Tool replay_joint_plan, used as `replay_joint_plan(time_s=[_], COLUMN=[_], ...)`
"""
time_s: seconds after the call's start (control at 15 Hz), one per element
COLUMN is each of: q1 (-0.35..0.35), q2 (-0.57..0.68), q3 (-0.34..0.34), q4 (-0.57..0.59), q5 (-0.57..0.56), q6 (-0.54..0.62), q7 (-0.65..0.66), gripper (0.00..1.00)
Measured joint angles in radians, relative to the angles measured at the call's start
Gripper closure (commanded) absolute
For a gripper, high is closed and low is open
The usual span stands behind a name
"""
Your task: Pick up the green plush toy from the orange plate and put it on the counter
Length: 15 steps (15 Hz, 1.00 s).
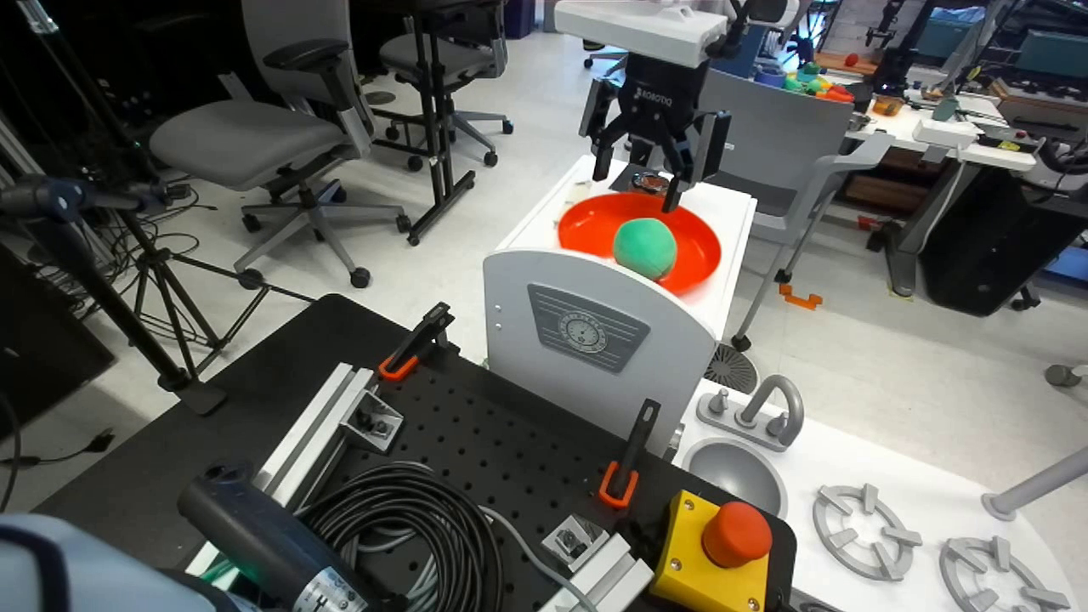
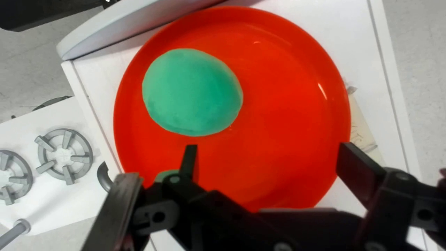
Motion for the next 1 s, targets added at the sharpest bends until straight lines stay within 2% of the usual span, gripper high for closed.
replay_joint_plan(time_s=[0.47,0.8,0.93,1.0], q1=[0.000,0.000,0.000,0.000], q2=[-0.003,-0.003,-0.003,-0.003], q3=[-0.015,-0.015,-0.015,-0.015], q4=[-0.037,-0.051,-0.051,-0.051], q5=[-0.160,-0.216,-0.218,-0.218], q6=[-0.029,-0.039,-0.039,-0.039], q7=[0.071,0.096,0.097,0.097], gripper=[0.00,0.00,0.26,0.35])
